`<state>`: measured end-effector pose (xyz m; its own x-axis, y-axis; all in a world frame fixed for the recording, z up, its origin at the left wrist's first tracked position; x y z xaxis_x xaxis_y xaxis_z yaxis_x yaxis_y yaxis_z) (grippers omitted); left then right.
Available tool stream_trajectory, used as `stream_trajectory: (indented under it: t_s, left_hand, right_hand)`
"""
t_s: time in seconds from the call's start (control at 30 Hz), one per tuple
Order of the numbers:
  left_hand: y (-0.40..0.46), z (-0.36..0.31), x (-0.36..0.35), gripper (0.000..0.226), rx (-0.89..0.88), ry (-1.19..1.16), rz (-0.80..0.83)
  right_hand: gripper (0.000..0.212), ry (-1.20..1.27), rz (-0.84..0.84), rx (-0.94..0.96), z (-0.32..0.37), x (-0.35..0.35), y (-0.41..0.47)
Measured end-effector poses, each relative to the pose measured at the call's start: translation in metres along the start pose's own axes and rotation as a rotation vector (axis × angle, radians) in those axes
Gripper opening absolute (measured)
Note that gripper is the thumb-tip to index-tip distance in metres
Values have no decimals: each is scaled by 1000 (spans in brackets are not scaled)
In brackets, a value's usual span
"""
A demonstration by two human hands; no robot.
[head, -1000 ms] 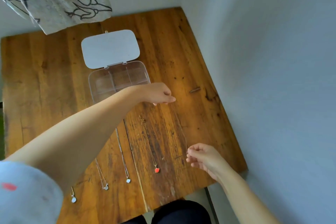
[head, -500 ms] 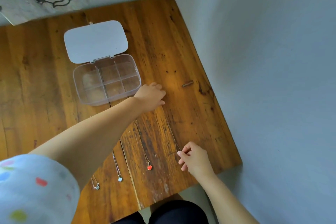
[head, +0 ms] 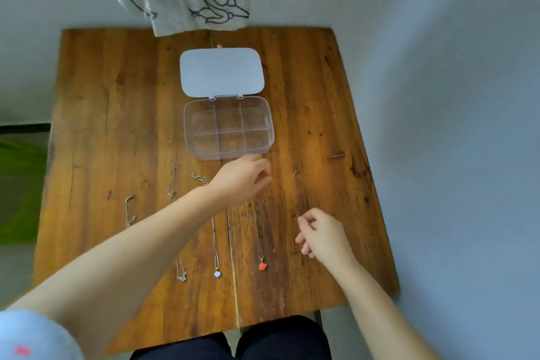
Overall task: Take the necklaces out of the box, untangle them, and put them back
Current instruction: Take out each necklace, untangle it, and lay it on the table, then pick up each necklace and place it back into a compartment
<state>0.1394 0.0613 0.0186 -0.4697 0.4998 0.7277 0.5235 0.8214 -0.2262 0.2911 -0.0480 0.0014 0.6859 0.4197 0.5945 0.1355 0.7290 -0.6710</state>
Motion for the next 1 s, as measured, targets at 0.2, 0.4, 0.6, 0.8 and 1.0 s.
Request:
stream_trajectory:
  t_s: [0.2, 0.4, 0.6, 0.8, 1.0]
  left_hand:
    - [-163, 115, 27, 10, 533, -194, -365]
    - [-291, 160, -4, 7, 952, -264, -488]
    - [-296, 138, -34, 36, 961, -95, -387]
    - [-283, 136, -41, 18, 838, 48, -282]
    - [-275, 142, -23, 13, 754, 37, -285]
  right_hand:
    - [18, -180, 129, 239, 106, -57, 8]
    - [22, -557, 289, 606, 203, -161, 4]
    - [35, -888, 391, 911, 243, -243, -10]
    - [21, -1254, 252, 1066, 252, -269, -15]
    - [18, -994, 329, 888, 245, -247, -9]
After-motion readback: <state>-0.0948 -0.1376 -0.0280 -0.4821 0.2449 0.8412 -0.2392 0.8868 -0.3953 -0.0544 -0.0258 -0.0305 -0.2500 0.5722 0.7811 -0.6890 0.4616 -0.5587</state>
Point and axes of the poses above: each hand's wrist, its own y-axis towards the middle knuckle, its own x-axis out of the back of the hand, z = x × y, the point moved 8 cm from there along y, towards the middle knuckle, and after that the axes turned 4 degrees about -y, right-handed, at the moved point
